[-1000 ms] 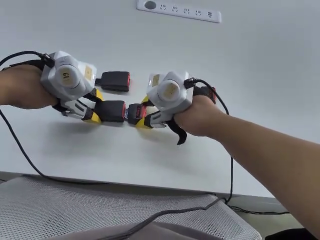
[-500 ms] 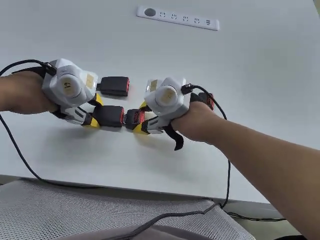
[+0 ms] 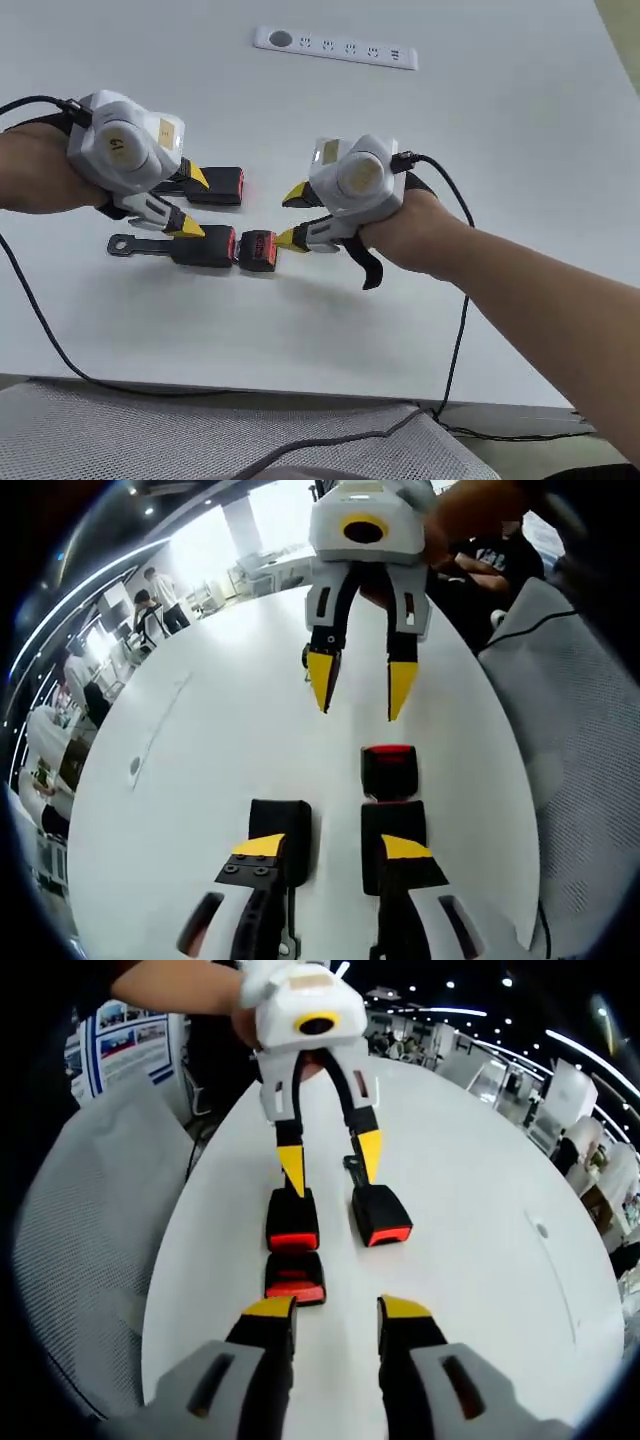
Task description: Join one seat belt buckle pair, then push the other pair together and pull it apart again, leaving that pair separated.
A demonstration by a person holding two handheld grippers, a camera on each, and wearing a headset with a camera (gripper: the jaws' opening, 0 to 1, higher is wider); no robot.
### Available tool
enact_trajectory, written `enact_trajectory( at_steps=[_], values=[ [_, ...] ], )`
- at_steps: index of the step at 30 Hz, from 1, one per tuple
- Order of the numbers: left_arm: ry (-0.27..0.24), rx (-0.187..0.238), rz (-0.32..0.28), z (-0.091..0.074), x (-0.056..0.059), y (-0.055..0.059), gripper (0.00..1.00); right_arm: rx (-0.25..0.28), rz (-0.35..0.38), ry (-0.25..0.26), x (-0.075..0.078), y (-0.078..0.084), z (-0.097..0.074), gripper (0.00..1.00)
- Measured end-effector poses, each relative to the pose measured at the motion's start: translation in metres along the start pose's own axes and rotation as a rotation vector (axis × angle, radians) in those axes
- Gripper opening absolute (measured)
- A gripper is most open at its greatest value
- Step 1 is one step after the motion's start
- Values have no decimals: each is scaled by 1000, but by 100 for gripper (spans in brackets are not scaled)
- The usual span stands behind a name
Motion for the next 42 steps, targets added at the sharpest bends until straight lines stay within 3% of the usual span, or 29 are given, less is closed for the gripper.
enact_trajectory(
  at_steps=[4, 10, 14, 21, 30, 34, 42],
  values=[
    [-41, -7, 10, 0, -17, -1, 42, -36, -2, 27, 15, 18, -11, 34],
    [-19, -22, 9, 6, -28, 3, 42, -79, 17, 65, 36, 48, -29, 34],
    [-26, -41, -1, 12, -40, 10, 44, -145, 37, 131, 60, 76, -45, 36],
    [12, -75, -2, 18, -50, 19, 45, -180, 69, 118, 78, 101, -52, 37],
    [66, -119, 16, 32, -51, 27, 40, -233, 28, 51, 72, 115, -44, 38],
    [68, -116, 3, 35, -54, 27, 33, -236, 22, 35, 72, 117, -40, 37],
    [72, -108, -6, 37, -55, 29, 32, -229, 2, 15, 73, 120, -38, 35]
  ],
)
Point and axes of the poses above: the centre of the closed fingertips' face, and the gripper's own axes: z roughly forward along the fingers, x roughly to its right, y roughly out of its underside, the point moved 9 cm from there along -z, roughly backward along the fingers, and after that the axes turned 9 degrees about y, right-handed, at the moved point
